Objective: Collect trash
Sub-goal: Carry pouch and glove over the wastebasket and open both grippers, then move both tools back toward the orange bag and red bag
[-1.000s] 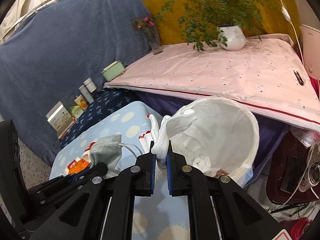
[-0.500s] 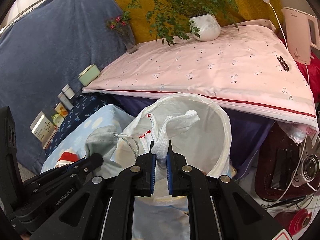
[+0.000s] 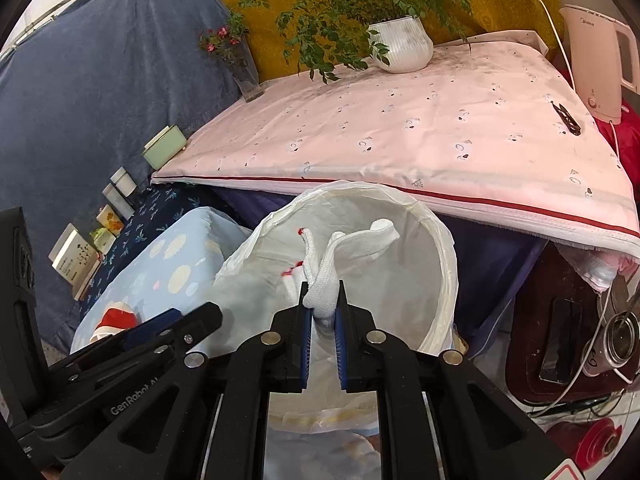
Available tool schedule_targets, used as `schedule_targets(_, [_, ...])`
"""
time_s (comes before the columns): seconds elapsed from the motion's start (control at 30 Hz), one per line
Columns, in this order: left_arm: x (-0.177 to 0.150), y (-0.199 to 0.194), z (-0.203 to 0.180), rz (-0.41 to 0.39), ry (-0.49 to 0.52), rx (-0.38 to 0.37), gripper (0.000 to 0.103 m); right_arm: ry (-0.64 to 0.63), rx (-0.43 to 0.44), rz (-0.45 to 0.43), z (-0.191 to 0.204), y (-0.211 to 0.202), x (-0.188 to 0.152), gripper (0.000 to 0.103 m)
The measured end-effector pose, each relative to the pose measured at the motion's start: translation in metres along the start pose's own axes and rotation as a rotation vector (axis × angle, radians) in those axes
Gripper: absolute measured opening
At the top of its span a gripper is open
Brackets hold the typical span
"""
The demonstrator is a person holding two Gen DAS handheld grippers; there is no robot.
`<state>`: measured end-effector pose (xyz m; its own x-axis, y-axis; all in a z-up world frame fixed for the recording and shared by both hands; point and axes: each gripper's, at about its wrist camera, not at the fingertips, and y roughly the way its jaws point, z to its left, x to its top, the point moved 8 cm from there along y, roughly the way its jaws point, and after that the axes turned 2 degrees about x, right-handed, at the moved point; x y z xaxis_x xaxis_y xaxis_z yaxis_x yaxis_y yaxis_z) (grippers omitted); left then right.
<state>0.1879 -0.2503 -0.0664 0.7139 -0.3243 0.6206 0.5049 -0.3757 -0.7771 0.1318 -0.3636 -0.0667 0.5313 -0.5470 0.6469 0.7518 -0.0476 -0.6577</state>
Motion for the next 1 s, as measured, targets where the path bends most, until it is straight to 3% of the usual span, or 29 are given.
schedule_targets(0.43, [-0.002,-0.008,0.023,-0.014,-0.02,0.046,0.048,-0.019,0.007,0.005,0.014,0.009,0.0,0.015])
schedule_targets(0.57, [0.0,-0.015,0.035,-0.033,-0.037,0.072,0.057,-0.019,0.003,-0.008,0.021,0.01,0.001,0.038])
schedule_targets(0.67, [0.002,-0.023,0.044,-0.059,-0.047,0.102,0.062,-0.02,-0.001,-0.022,0.026,0.007,0.003,0.045])
schedule_targets(1.0, [-0.002,-0.048,0.075,-0.086,-0.087,0.142,0.062,-0.057,0.029,-0.029,0.057,-0.005,-0.003,0.053])
